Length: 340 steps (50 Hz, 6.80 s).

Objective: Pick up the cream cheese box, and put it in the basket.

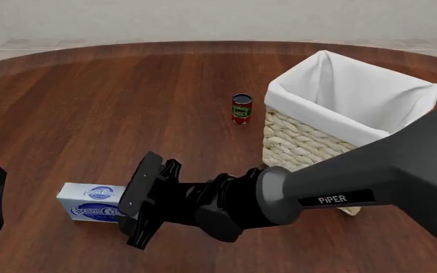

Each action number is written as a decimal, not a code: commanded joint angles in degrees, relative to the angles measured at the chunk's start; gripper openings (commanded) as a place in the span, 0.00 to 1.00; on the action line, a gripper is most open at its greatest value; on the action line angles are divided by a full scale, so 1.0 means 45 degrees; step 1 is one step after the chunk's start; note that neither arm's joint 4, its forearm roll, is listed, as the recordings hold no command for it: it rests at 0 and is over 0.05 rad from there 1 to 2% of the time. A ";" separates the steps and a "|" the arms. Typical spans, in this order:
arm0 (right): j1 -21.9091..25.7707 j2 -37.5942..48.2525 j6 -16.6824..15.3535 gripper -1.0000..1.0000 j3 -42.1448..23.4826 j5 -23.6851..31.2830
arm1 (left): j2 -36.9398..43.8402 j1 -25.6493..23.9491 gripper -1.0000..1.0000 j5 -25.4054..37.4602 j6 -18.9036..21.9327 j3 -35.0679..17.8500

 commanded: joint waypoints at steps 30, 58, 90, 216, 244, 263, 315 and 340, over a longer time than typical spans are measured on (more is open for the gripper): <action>-0.0310 0.0727 -0.0127 1.00 -0.0455 0.0267 | 0.0011 0.0018 1.00 -0.0005 -0.0012 0.0000; -0.0120 0.0135 0.0069 0.00 -0.0114 0.0200 | 0.0083 -0.0009 1.00 -0.0099 -0.0016 0.0000; 0.0134 -0.1385 0.0127 0.00 0.0677 0.0054 | 0.0018 -0.0021 1.00 -0.0050 -0.0009 0.0001; -0.0146 -0.9431 -0.0300 0.00 0.1170 0.3201 | -0.0079 -0.0282 1.00 -0.0041 0.0303 0.0000; -0.1357 -0.9823 -0.0381 0.00 0.0446 0.3986 | 0.0420 -0.0345 1.00 -0.0544 0.0397 -0.0003; -0.2555 -1.0138 -0.0396 0.00 -0.0303 0.4909 | -0.0018 -0.0366 1.00 -0.0082 0.0357 -0.0001; -0.5495 -1.1589 -0.0453 0.00 -0.0006 0.5836 | 0.0443 -0.0464 1.00 -0.0498 0.0347 0.0000; -0.6756 -1.2144 -0.0600 0.00 0.0064 0.6447 | 0.0348 -0.0471 1.00 -0.0409 0.0282 0.0000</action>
